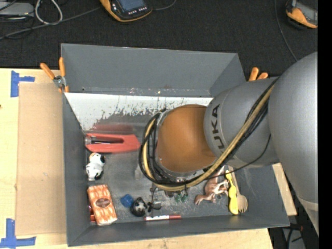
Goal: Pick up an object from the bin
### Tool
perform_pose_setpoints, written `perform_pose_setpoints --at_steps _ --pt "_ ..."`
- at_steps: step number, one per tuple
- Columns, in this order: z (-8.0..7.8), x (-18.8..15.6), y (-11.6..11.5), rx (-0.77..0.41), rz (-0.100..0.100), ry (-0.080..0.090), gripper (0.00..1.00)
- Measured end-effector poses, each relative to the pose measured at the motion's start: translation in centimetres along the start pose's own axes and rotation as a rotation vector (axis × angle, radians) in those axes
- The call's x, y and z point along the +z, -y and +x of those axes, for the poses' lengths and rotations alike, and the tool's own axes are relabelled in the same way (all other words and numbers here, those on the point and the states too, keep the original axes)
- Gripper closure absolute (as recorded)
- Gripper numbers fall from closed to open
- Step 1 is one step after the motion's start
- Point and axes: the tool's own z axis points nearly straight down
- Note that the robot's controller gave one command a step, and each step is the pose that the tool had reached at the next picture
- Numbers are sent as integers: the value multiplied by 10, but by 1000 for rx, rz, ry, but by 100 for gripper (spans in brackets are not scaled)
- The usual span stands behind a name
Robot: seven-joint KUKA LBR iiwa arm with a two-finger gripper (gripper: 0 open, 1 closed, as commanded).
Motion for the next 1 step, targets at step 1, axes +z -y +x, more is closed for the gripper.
perform_pose_setpoints --at_steps 1 --pt "-15 23 28 -166 -2 7 0"
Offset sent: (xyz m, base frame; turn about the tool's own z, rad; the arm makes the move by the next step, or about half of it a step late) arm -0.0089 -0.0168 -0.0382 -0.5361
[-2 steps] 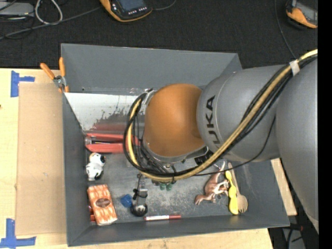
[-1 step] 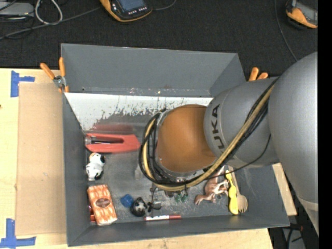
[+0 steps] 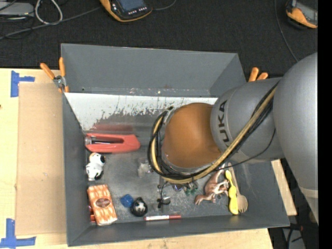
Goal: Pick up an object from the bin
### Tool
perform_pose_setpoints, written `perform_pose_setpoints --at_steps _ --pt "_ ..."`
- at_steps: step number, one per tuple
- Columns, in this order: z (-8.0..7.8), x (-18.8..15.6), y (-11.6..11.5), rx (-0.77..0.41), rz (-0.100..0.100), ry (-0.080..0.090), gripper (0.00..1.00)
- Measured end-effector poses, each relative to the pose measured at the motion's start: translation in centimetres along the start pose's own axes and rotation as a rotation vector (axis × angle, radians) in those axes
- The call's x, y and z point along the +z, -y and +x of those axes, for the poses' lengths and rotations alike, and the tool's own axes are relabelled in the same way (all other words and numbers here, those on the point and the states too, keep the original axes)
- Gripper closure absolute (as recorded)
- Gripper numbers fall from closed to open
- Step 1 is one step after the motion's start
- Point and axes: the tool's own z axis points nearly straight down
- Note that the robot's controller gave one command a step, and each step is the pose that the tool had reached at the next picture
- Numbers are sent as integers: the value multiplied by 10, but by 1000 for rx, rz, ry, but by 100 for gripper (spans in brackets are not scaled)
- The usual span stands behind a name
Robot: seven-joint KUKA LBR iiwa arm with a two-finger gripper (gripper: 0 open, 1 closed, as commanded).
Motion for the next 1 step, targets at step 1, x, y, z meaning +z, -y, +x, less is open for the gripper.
perform_pose_setpoints --at_steps 1 --pt "10 8 -6 -147 0 -8 0"
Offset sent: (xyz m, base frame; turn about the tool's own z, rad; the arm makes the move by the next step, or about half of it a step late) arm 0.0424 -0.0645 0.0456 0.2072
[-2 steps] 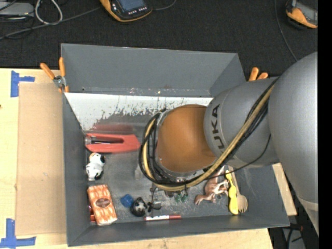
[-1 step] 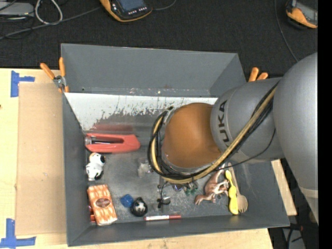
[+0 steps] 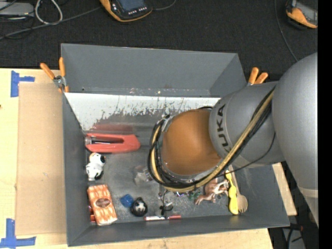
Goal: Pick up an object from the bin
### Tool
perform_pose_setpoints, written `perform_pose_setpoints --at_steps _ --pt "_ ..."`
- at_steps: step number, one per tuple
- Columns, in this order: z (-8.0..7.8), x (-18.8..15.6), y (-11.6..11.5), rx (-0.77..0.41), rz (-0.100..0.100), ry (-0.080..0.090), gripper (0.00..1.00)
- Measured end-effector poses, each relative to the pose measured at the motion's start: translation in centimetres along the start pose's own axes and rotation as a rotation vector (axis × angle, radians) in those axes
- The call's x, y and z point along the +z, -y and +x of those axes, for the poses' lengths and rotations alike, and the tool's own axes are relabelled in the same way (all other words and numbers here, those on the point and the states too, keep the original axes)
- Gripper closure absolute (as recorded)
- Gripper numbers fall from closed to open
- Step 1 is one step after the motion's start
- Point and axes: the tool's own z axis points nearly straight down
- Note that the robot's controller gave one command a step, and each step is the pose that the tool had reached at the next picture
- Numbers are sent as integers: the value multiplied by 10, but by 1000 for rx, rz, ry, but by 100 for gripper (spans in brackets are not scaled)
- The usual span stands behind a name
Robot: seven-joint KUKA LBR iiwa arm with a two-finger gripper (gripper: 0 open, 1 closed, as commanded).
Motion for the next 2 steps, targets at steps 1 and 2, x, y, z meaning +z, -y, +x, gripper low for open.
perform_pose_setpoints --at_steps 1,2 --pt "-5 -16 26 -204 0 3 0" --pt "4 -5 18 -34 -1 -2 0"
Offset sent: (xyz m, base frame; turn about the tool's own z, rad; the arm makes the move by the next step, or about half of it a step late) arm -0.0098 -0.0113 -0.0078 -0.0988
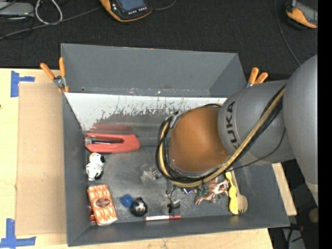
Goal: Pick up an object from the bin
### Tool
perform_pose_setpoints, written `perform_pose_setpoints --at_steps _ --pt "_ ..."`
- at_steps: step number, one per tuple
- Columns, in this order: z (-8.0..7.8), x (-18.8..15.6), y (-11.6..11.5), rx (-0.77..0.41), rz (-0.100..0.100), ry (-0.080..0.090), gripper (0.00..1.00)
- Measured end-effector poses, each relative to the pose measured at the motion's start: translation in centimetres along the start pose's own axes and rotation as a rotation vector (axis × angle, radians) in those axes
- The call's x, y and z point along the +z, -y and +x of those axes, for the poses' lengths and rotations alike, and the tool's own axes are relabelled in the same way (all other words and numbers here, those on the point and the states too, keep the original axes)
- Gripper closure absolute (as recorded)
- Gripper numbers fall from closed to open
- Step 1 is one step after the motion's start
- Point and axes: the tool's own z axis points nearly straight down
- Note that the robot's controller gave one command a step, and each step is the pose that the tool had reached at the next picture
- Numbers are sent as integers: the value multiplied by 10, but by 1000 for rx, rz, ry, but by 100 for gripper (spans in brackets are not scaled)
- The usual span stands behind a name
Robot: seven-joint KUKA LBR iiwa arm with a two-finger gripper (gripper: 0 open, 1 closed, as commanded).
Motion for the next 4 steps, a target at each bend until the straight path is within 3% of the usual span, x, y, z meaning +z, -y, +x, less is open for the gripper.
perform_pose_setpoints --at_steps 1,2,3,4 --pt "-33 -53 19 -45 -1 1 0" --pt "-32 -52 8 43 1 6 0" --pt "-17 -71 58 110 -4 -3 0" --pt "-43 -100 102 159 -4 -6 0"
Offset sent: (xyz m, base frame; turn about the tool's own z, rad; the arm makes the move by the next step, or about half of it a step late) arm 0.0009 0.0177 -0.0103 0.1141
